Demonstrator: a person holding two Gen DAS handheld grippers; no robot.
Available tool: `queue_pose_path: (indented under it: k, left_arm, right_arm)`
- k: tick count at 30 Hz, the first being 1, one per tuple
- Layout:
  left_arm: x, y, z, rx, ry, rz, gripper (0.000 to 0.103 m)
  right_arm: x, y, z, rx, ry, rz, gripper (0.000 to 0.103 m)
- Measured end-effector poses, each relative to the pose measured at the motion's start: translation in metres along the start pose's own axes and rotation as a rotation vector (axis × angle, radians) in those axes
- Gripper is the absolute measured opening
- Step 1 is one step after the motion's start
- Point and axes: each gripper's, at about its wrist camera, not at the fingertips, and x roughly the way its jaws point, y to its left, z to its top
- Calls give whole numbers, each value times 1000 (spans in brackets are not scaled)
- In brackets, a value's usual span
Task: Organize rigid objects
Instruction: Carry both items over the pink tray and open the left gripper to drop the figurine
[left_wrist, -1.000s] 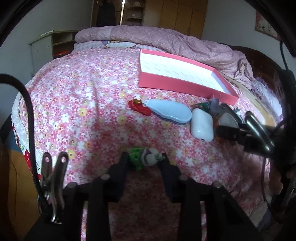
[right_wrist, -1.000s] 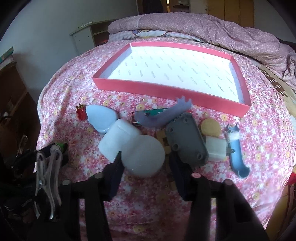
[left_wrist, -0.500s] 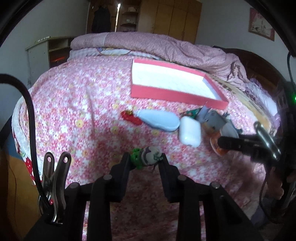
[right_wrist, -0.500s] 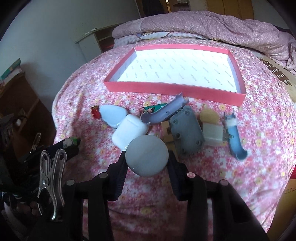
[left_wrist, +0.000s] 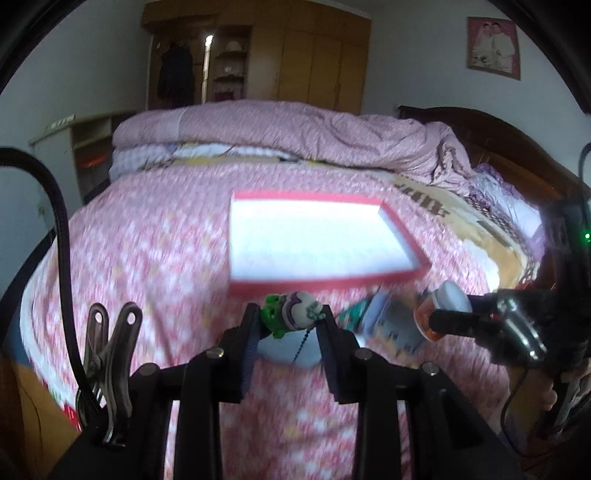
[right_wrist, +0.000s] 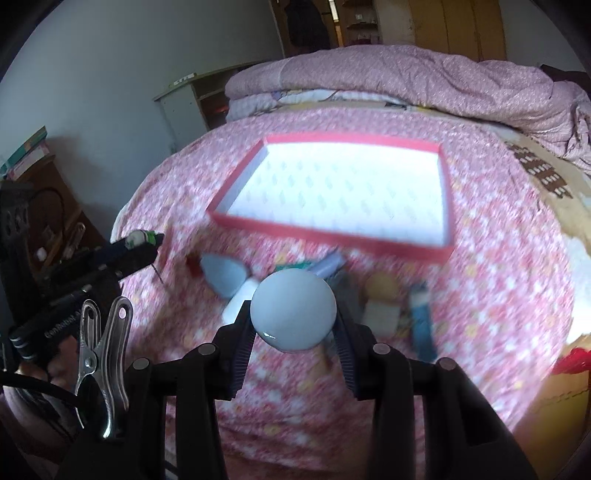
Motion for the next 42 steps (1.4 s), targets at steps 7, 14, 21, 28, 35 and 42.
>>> queue_pose_path:
  k: [7,14,21,28,35,42]
  left_arm:
    - [25,-15,39,37,-2,-39,32]
    - [86,-15,71,20,105,4,32]
    - [131,-15,94,10,143,3,32]
    - [170,-14,108,10,172,0,32]
    - [201,-8,114,-6,196,14,32]
    - [225,-15,112,34,202,72,32]
  right_arm:
    - [10,-25,38,22,-21,-55,42]
    - [40,-51,71,51,13,-125,42]
    - [66,-67,92,59,40,-143,42]
    - [93,-80,112,60,50,-155,42]
    - [113,-96,127,80,40,-165,42]
    - [129,-110,130,76,37,-161,42]
